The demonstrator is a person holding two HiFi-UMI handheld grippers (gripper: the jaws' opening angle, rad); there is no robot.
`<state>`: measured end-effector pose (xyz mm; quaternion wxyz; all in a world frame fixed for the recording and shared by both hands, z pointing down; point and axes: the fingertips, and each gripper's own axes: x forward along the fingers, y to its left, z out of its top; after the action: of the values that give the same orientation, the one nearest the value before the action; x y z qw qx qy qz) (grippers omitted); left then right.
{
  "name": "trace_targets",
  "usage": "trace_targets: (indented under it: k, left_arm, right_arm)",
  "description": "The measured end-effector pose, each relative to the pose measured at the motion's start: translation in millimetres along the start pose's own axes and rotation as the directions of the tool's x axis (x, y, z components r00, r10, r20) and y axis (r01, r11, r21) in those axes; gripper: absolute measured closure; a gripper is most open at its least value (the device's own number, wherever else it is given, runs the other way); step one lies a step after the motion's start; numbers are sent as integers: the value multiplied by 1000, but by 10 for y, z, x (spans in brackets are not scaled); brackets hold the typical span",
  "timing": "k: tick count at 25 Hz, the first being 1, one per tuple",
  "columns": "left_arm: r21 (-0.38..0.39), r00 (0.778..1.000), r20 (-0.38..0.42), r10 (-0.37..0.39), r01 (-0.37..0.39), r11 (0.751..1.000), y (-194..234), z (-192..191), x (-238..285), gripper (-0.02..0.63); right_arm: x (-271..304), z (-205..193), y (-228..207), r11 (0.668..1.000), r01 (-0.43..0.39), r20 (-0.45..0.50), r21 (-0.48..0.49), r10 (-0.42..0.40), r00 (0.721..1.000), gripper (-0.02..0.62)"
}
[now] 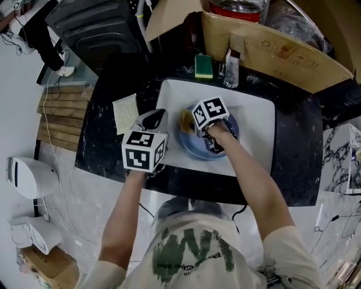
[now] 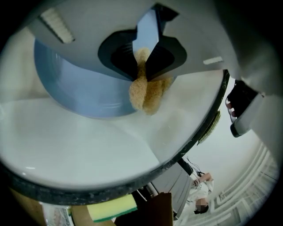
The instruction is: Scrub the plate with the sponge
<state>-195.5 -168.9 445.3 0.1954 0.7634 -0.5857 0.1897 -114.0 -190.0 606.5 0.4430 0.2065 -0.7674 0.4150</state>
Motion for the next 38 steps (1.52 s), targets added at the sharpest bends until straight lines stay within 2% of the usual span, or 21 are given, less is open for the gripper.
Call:
trace_targets:
  k: [6, 19, 38]
  left_arm:
    - [-2, 1000, 0, 0, 0, 1000, 25, -18, -21, 607]
    - [0, 1000, -5, -10, 10, 1000, 16, -44, -26, 607]
    - [7, 999, -4, -33, 33, 999, -100, -11, 39, 607]
  right_arm:
    - [24, 0, -6, 1000, 4, 5, 2, -4, 1000, 534]
    - [37, -132, 121, 998, -49, -56, -45, 46, 997, 534]
    - [-45, -441, 223, 981, -120, -198, -154, 89, 976, 534]
